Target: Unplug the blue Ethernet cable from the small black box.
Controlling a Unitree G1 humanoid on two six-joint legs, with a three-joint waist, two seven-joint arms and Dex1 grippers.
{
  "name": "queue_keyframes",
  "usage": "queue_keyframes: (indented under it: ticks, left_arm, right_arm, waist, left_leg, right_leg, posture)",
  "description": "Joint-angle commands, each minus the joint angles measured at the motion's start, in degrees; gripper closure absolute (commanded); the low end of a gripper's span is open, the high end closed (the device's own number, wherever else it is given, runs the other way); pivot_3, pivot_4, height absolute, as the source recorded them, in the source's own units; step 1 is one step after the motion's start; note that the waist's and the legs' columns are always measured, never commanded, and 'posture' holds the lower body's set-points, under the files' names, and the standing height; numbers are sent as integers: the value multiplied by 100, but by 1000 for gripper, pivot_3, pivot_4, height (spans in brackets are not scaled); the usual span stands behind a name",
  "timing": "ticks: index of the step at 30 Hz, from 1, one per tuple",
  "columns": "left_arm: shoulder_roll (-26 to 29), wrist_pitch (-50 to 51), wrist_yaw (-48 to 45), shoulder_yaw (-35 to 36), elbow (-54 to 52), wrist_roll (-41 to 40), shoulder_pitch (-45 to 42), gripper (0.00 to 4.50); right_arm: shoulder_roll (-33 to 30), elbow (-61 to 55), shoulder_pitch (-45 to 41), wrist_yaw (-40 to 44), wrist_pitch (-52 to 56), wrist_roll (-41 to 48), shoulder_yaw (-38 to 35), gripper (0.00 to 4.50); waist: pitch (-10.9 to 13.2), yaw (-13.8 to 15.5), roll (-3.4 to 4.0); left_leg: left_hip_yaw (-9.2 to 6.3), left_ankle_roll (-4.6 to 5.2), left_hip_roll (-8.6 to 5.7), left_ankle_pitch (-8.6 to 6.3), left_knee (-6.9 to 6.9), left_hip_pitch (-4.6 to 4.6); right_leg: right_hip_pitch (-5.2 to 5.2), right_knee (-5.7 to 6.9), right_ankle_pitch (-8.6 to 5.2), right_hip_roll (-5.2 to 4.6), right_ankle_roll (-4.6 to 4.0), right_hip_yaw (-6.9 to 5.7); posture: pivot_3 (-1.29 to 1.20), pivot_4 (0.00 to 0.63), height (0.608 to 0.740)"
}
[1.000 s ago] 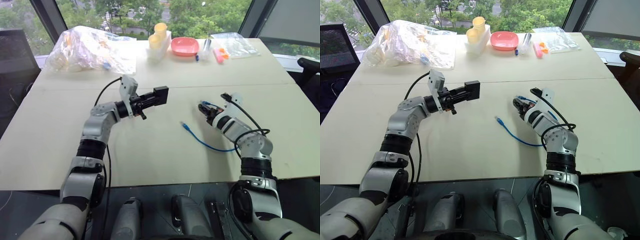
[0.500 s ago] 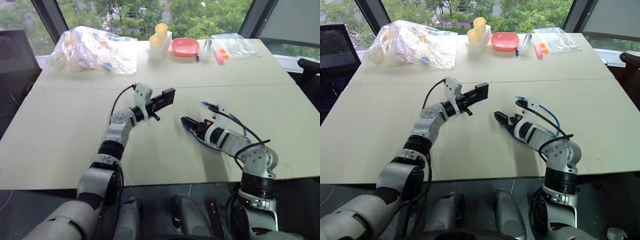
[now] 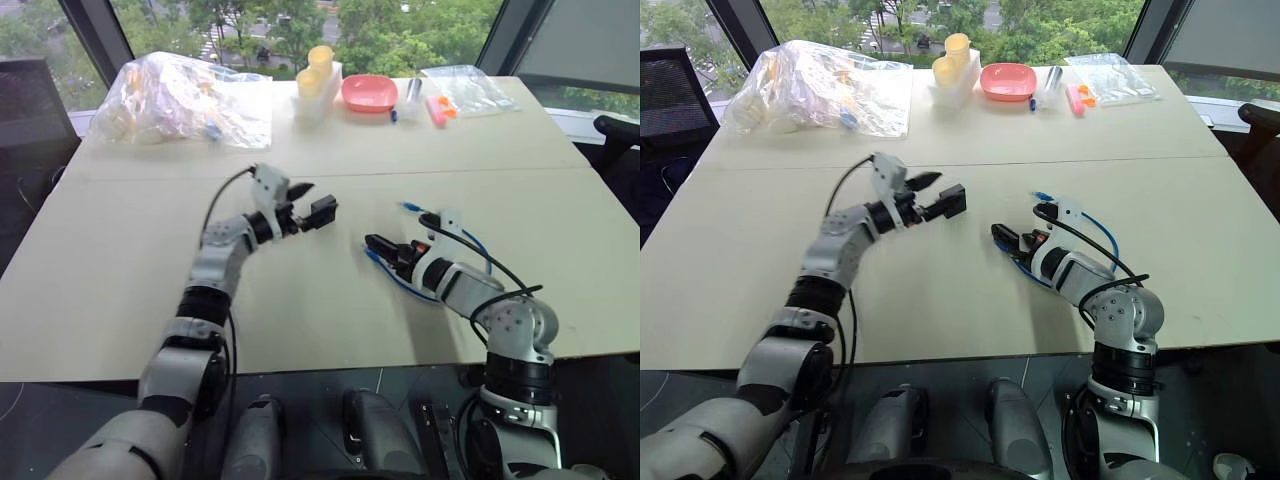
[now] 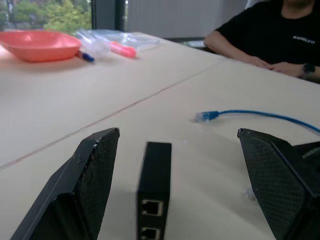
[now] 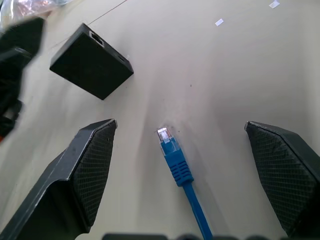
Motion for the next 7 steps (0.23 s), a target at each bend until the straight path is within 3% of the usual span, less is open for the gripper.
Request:
queue_keyframes:
  ticks: [1, 7]
  left_arm:
    - [409, 1054, 237, 309, -1456, -476, 257, 466]
    - [1253, 3019, 990, 989, -3393, -1177, 1347, 466]
  right_arm:
    - [-339, -439, 124, 476, -164, -19, 158, 203]
    - [-1665, -1052, 794, 2054, -1016, -583, 935, 203]
  waist:
    - [0, 6, 1]
    - [0, 0, 1]
  left_leg:
    - [0, 0, 0, 0, 0, 0]
    - [2, 0, -1, -1, -3, 1]
  right_leg:
    - [0, 0, 0, 0, 0, 0]
    - [1, -7, -16, -3, 19, 2]
  posture:
    - [0, 150, 740]
    - [0, 150, 740]
